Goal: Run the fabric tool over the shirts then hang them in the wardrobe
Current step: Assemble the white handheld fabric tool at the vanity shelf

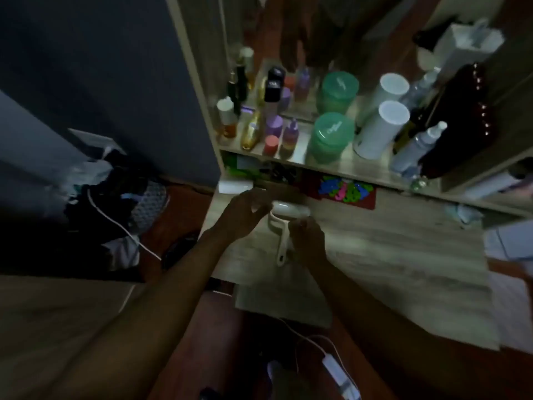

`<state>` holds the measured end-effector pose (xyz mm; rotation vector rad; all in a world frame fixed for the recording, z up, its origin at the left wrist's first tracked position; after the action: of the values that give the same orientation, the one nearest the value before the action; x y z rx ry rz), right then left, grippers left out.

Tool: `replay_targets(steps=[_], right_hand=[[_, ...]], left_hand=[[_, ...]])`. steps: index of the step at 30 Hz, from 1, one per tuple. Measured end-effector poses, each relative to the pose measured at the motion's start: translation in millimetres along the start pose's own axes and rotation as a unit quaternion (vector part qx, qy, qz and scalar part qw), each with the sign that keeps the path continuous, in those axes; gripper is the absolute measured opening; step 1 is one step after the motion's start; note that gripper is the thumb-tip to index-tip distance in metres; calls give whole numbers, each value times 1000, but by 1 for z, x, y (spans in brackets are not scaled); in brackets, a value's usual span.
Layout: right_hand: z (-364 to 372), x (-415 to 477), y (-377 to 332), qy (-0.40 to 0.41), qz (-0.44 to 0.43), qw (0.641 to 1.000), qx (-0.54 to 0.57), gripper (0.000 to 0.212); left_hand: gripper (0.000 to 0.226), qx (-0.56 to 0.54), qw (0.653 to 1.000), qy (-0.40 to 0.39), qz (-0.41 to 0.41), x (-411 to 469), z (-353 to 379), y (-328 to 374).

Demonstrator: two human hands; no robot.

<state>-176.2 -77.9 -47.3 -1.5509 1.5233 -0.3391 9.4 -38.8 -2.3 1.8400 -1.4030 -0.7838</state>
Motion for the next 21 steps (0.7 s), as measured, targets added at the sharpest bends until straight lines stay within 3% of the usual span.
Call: replay_targets(steps=[2, 4, 9, 14, 18, 21], right_hand=[[6, 8, 19, 14, 63, 997, 37, 34], [10, 8, 28, 21, 100, 993, 57, 36], [15, 21, 28, 17, 87, 995, 55, 29], [23, 43, 52, 21, 137, 985, 98, 45], [11, 41, 43, 13, 106, 990, 90, 31], [1, 32, 31, -42, 70, 995, 65, 23]], left_hand=[[33, 63, 996, -45, 42, 21, 22, -1], [44, 112, 990, -84, -1, 40, 47, -6], [60, 150, 977, -135, -75, 63, 93, -25], [56, 173, 972, -145, -70, 62, 99, -40], [62, 149, 975, -159, -52, 44, 89, -31], [74, 114, 983, -139, -48, 19, 81, -29]])
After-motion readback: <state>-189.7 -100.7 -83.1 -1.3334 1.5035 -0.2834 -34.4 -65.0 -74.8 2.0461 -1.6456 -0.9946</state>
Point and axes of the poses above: each hand's wrist, its own x-axis towards the middle knuckle, its own z-axis out of the palm, y = z × x, the point moved 4 cm from there along x, towards the middle knuckle, and after that the axes turned 1 degree about -x, right-handed, at the moved point
